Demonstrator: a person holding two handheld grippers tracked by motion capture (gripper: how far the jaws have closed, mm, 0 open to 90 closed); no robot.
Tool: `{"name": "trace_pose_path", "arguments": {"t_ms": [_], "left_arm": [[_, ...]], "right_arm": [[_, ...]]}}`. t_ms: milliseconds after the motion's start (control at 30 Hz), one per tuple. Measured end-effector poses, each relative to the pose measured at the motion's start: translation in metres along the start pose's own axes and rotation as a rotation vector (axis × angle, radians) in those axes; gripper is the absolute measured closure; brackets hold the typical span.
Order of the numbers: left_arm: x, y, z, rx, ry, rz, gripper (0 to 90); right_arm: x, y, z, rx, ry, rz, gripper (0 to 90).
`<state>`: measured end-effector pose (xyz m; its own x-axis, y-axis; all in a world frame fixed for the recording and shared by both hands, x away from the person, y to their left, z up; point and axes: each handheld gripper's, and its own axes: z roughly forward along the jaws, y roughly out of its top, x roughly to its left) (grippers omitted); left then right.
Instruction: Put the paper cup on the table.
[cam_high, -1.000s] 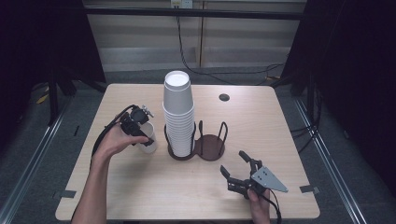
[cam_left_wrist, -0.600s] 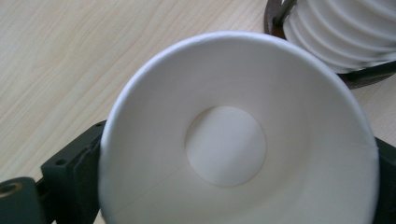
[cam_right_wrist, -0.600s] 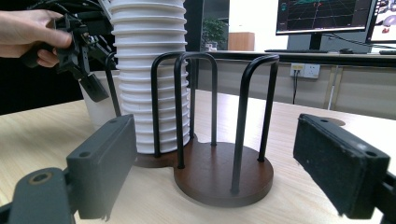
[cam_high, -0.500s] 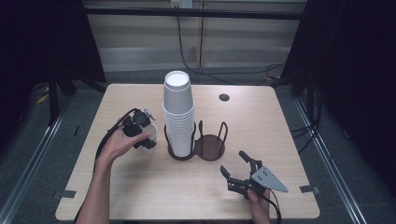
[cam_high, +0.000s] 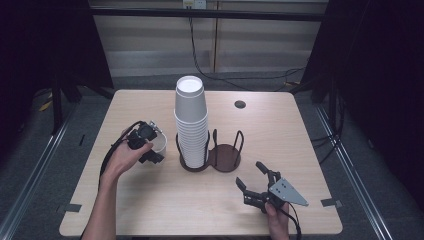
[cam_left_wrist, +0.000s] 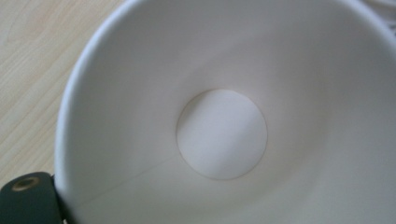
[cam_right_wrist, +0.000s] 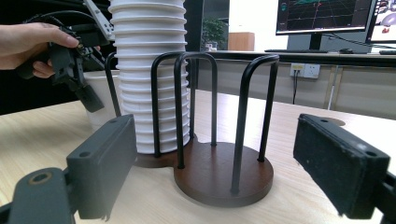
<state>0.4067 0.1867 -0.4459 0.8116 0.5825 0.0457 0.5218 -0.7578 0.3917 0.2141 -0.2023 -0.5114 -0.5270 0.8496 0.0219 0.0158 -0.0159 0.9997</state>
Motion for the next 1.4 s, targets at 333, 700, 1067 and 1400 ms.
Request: {"name": "trace_pose_path", "arguments": {"t_ms": [333, 700, 1067, 1400], "left_arm": [[0.004, -0.022, -0.003, -0.079, -0.015, -0.027, 16.0], [-0.004, -0.046, -0.003, -0.196, -0.002, -0.095, 16.1], [-0.017, -0.061, -0.011, -0.313, 0.032, -0.117, 16.1], [-0.023, -0.083, -0.025, -0.468, 0.053, -0.201, 15.8]], "right_arm": [[0.0, 0.0, 0.0, 0.0, 0.0, 0.0, 12.9], [0.0, 0.0, 0.0, 0.0, 0.0, 0.0, 12.9], [0.0, 0.0, 0.0, 0.0, 0.0, 0.0, 12.9], [0.0, 0.0, 0.0, 0.0, 0.0, 0.0, 12.9]]}}
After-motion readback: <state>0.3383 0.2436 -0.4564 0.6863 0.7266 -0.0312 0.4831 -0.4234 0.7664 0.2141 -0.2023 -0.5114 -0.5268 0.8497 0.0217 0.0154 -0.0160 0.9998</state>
